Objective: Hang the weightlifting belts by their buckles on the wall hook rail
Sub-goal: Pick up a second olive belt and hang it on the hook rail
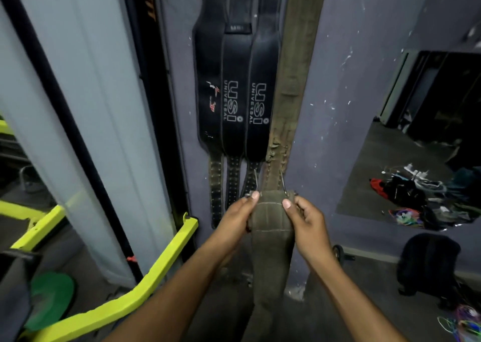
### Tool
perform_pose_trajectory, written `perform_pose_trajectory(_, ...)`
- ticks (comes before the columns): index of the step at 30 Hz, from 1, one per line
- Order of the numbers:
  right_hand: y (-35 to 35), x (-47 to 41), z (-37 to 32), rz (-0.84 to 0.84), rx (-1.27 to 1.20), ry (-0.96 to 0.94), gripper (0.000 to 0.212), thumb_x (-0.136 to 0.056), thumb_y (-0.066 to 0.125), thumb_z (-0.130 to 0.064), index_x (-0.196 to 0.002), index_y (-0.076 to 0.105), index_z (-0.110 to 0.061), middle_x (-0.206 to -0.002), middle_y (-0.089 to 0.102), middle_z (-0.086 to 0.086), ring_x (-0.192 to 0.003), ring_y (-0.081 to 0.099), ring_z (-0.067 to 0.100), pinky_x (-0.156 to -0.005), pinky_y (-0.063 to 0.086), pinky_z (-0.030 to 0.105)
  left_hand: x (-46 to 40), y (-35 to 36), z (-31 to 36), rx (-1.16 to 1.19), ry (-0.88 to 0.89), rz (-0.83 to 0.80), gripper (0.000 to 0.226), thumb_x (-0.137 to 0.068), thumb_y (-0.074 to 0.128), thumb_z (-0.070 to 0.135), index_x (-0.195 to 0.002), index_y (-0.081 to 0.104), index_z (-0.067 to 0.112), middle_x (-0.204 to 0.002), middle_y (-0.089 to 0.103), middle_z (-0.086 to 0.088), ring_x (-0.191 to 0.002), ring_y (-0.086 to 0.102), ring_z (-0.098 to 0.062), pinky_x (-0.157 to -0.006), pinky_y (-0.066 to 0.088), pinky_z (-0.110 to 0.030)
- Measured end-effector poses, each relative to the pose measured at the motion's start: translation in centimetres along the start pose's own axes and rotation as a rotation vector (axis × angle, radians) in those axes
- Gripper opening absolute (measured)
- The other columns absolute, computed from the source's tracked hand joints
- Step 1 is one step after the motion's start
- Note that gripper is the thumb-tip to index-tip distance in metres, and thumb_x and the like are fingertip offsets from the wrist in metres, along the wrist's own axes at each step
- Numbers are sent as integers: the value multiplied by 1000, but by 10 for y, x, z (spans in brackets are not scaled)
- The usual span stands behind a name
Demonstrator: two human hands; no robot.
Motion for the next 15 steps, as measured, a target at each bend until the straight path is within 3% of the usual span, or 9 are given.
perform_pose_trajectory(5,23,19,-35,-33,40,-31,31,-106,57,-35,-90,66,-9,-86,73,9,-80,69,28,-79,54,45,30,-9,44,-4,109,66,32,-107,49,28,-111,74,8,-107,78,-15,-97,75,-23,-89,58,-35)
perform_pose_trajectory(7,24,24,-48,13,49,-25,37,-105,53,-43,-95,68,-12,-92,76,9,-88,72,28,-84,55,43,42,-9,54,-21,157,74,21,-106,51,24,-109,68,12,-100,77,-8,-88,74,-14,-82,57,-31)
perform_pose_trajectory(11,22,36,-79,70,85,-73,36,-100,51,-56,-95,72,-28,-95,79,0,-93,75,17,-90,59,45,63,4,72,-91,240,-35,9,-107,53,22,-105,55,14,-95,71,-4,-89,69,-13,-85,56,-32)
perform_pose_trajectory(15,10,46,-112,104,113,-155,46,-104,52,-50,-93,69,-9,-92,77,14,-90,74,33,-86,59,52,78,18,103,-231,322,-67,10,-108,50,23,-104,49,13,-79,66,8,-70,62,-1,-69,52,-21)
Point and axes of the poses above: each hand's wrist, its own x-axis away from the middle knuckle, its own y-axis out of the palm, z = x × y, the point moved 9 cm from there along -x, towards the middle knuckle
